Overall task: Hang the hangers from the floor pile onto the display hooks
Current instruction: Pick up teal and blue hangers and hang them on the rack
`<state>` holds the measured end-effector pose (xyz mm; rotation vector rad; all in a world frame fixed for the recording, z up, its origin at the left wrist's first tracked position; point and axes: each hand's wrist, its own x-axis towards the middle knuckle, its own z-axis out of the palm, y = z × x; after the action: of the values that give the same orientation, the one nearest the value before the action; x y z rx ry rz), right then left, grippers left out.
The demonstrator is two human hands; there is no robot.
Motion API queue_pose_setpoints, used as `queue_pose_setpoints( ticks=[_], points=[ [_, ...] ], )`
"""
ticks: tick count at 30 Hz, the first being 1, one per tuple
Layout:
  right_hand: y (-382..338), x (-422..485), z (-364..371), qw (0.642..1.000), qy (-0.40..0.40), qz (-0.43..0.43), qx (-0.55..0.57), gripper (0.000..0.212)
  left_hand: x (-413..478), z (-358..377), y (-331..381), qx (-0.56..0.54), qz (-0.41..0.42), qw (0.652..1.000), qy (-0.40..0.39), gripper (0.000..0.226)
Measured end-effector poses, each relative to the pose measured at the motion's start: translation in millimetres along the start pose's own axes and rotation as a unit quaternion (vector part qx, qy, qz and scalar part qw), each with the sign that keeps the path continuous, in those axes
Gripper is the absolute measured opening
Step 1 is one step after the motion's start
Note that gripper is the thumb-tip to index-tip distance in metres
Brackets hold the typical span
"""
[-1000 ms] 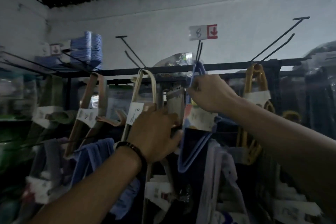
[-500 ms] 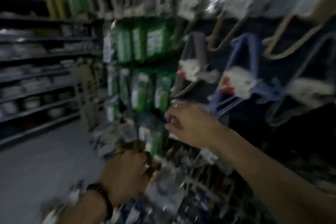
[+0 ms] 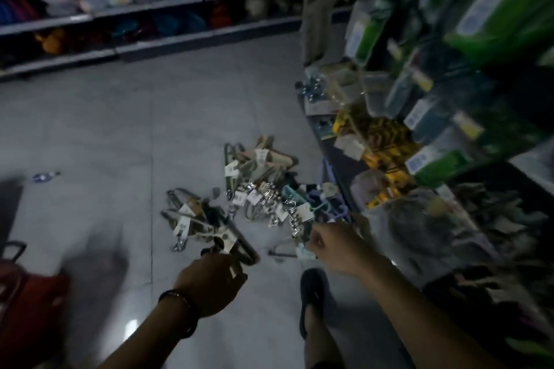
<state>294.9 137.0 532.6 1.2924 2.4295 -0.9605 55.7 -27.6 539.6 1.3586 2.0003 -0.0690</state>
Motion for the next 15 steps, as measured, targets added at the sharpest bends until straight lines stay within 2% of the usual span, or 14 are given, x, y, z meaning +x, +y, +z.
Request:
queue_pose_setpoints(
  ticks=[4, 7, 9, 12, 15],
  points=[
    [42.9, 125.2, 48.2, 0.996, -0.074, 0.034, 0.043, 0.022, 98.1, 34.5, -35.7, -0.056, -0.097, 0.993, -0.033, 0.020],
    [77.3, 219.4, 94.3, 0.989, -0.108, 0.060, 0.077, 0.017, 178.9, 76.5, -69.7, -0.104, -0.136, 0.984, -0.041, 0.021],
    [108.4, 279.0, 130.1, 0.979, -0.135, 0.111, 0.105, 0.013, 237.4, 112.8, -89.1, -0.138, -0.148, 0.977, -0.062, 0.017],
    [162.0, 358.3, 191.7, 0.958, -0.120, 0.225, 0.127, 0.023, 326.1, 183.7, -108.4, -0.165, -0.139, 0.973, -0.084, 0.024],
    [229.9, 431.7, 256.4, 0.933, -0.105, 0.312, 0.150, 0.023, 427.3, 264.0, -107.4, -0.167, -0.062, 0.980, -0.085, 0.034]
  ],
)
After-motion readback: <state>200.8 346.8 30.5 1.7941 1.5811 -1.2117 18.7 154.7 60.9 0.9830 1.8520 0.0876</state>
